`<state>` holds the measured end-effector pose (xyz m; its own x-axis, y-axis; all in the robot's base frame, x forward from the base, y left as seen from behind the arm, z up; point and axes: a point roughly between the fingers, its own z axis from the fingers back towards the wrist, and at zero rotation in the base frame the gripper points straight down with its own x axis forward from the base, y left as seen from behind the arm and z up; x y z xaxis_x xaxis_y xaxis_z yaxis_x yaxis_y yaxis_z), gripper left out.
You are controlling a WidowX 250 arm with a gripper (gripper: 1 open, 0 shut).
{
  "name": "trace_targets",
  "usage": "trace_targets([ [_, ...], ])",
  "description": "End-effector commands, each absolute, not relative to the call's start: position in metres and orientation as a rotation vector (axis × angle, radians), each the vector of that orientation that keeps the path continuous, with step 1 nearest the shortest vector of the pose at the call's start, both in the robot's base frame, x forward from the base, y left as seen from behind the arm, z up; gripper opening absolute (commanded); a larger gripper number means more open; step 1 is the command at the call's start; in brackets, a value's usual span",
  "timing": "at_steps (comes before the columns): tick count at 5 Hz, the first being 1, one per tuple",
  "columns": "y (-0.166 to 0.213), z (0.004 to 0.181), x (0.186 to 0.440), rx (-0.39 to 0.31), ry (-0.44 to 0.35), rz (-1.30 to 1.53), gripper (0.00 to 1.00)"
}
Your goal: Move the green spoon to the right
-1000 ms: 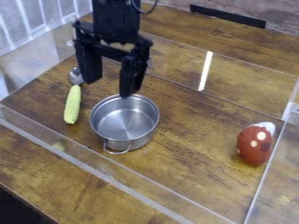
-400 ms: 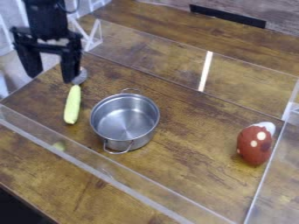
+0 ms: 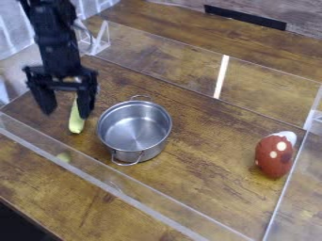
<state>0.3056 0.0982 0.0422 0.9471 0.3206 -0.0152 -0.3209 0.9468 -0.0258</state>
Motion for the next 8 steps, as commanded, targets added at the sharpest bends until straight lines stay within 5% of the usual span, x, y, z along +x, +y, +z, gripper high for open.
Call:
trace_targets([
  [1, 0.094, 0.042, 0.319, -0.026, -0.048, 0.333, 1.00],
  [4, 0.110, 0.049, 0.329, -0.030, -0.064, 0.382, 1.00],
  [5, 0.112, 0.055, 0.327, -0.030, -0.065, 0.373, 0.00],
  [8, 0.147, 0.046, 0.332, -0.054, -0.068, 0.294, 0.00],
])
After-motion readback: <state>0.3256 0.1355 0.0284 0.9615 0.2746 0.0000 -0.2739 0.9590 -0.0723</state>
